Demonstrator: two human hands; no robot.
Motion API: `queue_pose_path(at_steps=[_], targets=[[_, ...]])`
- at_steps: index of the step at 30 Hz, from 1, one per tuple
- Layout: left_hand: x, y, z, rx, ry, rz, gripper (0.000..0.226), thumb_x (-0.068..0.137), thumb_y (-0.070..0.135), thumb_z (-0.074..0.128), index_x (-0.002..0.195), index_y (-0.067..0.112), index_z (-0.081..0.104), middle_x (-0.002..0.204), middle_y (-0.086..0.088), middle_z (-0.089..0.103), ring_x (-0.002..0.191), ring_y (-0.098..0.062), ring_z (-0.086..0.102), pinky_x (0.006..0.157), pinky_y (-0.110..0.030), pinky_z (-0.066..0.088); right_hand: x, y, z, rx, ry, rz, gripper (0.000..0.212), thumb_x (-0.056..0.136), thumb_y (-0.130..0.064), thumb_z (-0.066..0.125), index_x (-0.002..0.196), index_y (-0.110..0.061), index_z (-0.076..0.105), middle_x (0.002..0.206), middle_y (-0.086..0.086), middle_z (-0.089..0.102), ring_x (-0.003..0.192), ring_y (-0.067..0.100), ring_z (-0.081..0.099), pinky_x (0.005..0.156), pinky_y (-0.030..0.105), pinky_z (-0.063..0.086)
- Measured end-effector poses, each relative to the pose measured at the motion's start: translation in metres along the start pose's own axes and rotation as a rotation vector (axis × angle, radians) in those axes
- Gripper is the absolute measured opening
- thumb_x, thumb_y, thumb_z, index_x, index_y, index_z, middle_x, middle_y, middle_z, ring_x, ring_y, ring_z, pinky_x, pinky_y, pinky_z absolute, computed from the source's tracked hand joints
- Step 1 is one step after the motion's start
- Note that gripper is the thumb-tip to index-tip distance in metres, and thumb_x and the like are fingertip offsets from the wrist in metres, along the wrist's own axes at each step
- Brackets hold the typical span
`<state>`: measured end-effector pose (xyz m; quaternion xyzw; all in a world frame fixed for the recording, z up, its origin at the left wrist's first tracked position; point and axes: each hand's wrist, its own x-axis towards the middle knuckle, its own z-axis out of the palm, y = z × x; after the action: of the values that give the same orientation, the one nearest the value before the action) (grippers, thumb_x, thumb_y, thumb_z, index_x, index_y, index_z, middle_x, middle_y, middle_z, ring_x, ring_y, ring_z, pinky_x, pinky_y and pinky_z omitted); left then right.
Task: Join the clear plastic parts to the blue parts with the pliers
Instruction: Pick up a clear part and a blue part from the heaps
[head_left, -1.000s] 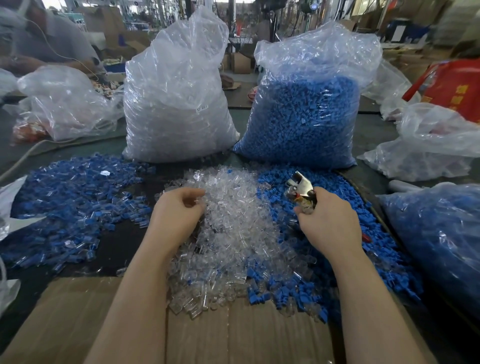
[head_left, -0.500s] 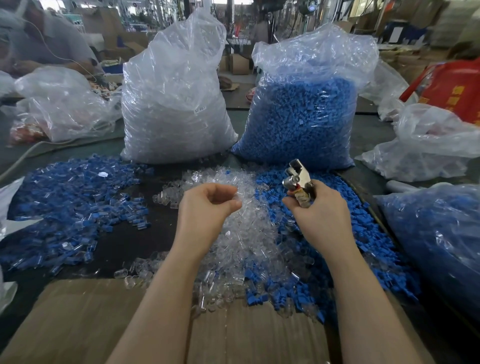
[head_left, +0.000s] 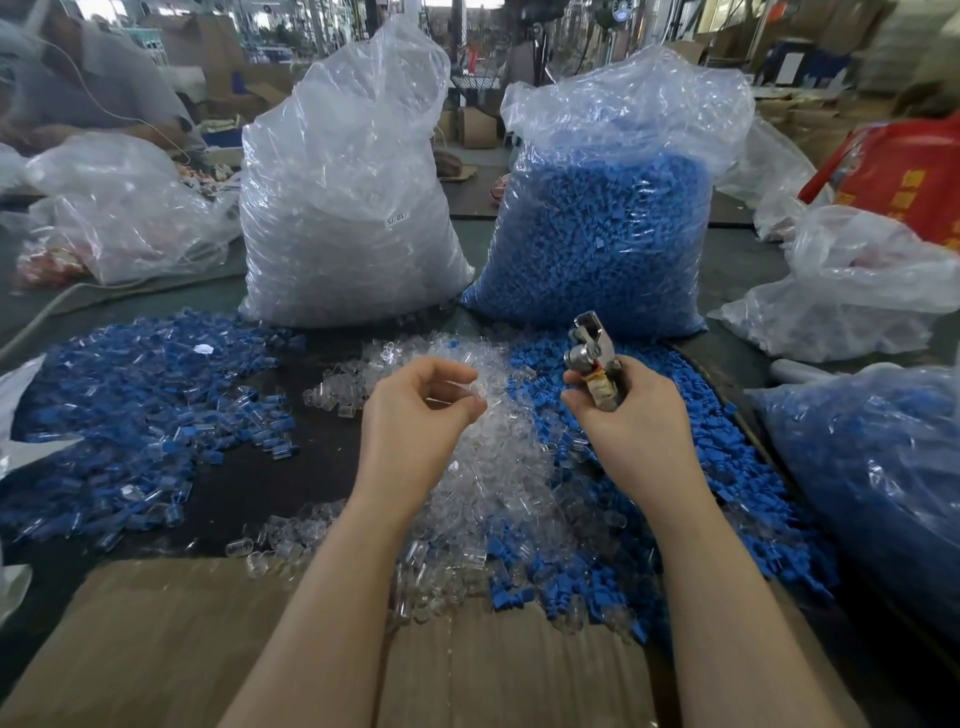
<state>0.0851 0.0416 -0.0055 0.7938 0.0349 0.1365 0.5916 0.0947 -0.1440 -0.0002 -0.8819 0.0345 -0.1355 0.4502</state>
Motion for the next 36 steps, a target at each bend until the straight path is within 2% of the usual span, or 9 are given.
queue_pose_path(at_steps=[3, 7, 12, 14, 18, 24, 28, 33, 36], targets=[[-0.001, 0.001, 0.001, 0.019, 0.016, 0.001, 0.016, 0.080, 0.012, 0.079, 0.084, 0.025, 0.071, 0.074, 0.005, 0.073, 0.072, -0.009, 0.070, 0.069, -0.026, 0.057, 0.000, 0.000, 0.000, 0.029, 0.006, 0.002, 0.014, 0.087, -0.030, 0.072, 0.098, -0.022, 0.067, 0.091, -0.006, 0.068, 0.088, 0.019, 0.063, 0.084, 0.048, 0.053], [-0.004, 0.003, 0.005, 0.070, 0.040, 0.025, 0.012, 0.087, 0.017, 0.073, 0.088, 0.029, 0.071, 0.067, 0.010, 0.072, 0.064, 0.000, 0.069, 0.051, -0.017, 0.050, 0.000, -0.001, -0.001, 0.053, 0.000, -0.013, 0.008, 0.087, -0.028, 0.072, 0.093, -0.025, 0.067, 0.087, -0.009, 0.067, 0.084, 0.016, 0.063, 0.082, 0.048, 0.054], [-0.007, 0.007, 0.010, 0.024, 0.045, 0.006, 0.011, 0.088, 0.016, 0.071, 0.086, 0.027, 0.075, 0.066, 0.006, 0.073, 0.066, -0.011, 0.073, 0.069, -0.038, 0.062, -0.002, -0.003, -0.001, 0.075, -0.016, -0.040, 0.005, 0.087, -0.026, 0.070, 0.091, -0.024, 0.067, 0.083, -0.008, 0.068, 0.080, 0.015, 0.063, 0.079, 0.048, 0.055], [-0.006, 0.009, 0.010, -0.085, 0.031, -0.053, 0.010, 0.086, 0.013, 0.073, 0.085, 0.022, 0.075, 0.068, 0.002, 0.074, 0.069, -0.014, 0.074, 0.070, -0.033, 0.062, -0.002, -0.004, 0.000, 0.072, -0.021, -0.045, 0.007, 0.087, -0.025, 0.071, 0.091, -0.021, 0.067, 0.083, -0.005, 0.069, 0.080, 0.017, 0.064, 0.079, 0.049, 0.055], [-0.005, 0.013, 0.012, -0.292, -0.017, -0.153, 0.004, 0.085, 0.010, 0.074, 0.086, 0.014, 0.075, 0.072, -0.003, 0.076, 0.074, -0.015, 0.074, 0.062, -0.017, 0.055, -0.002, -0.006, 0.002, 0.081, -0.030, -0.063, 0.007, 0.087, -0.024, 0.071, 0.093, -0.021, 0.069, 0.084, -0.006, 0.070, 0.081, 0.017, 0.065, 0.080, 0.048, 0.055], [-0.006, 0.015, 0.017, -0.369, -0.034, -0.175, 0.012, 0.083, 0.008, 0.076, 0.091, 0.015, 0.074, 0.077, -0.002, 0.076, 0.073, -0.011, 0.072, 0.064, -0.016, 0.054, -0.004, -0.007, 0.003, 0.130, -0.029, -0.091, 0.008, 0.087, -0.022, 0.071, 0.095, -0.019, 0.069, 0.086, -0.005, 0.071, 0.083, 0.016, 0.066, 0.082, 0.047, 0.055], [-0.007, 0.017, 0.018, -0.461, -0.079, -0.230, 0.018, 0.083, 0.004, 0.073, 0.097, 0.015, 0.074, 0.079, -0.001, 0.075, 0.074, -0.010, 0.070, 0.066, -0.018, 0.054, -0.006, -0.010, 0.005, 0.184, -0.030, -0.136, 0.008, 0.087, -0.020, 0.072, 0.094, -0.024, 0.070, 0.083, -0.010, 0.070, 0.079, 0.006, 0.064, 0.078, 0.035, 0.055], [-0.008, 0.021, 0.019, -0.520, -0.110, -0.293, 0.019, 0.083, -0.003, 0.068, 0.092, 0.012, 0.075, 0.077, -0.005, 0.071, 0.076, -0.015, 0.065, 0.066, -0.019, 0.055, -0.007, -0.013, 0.005, 0.221, -0.039, -0.178, 0.018, 0.087, -0.018, 0.072, 0.085, -0.034, 0.066, 0.080, -0.013, 0.069, 0.079, 0.000, 0.062, 0.068, 0.016, 0.047], [-0.009, 0.022, 0.019, -0.559, -0.127, -0.316, 0.021, 0.082, -0.007, 0.066, 0.092, 0.010, 0.074, 0.078, -0.006, 0.069, 0.078, -0.016, 0.064, 0.068, -0.019, 0.056, -0.008, -0.014, 0.005, 0.218, -0.037, -0.185, 0.018, 0.087, -0.017, 0.072, 0.085, -0.034, 0.066, 0.080, -0.012, 0.069, 0.078, 0.001, 0.062, 0.068, 0.017, 0.048]])
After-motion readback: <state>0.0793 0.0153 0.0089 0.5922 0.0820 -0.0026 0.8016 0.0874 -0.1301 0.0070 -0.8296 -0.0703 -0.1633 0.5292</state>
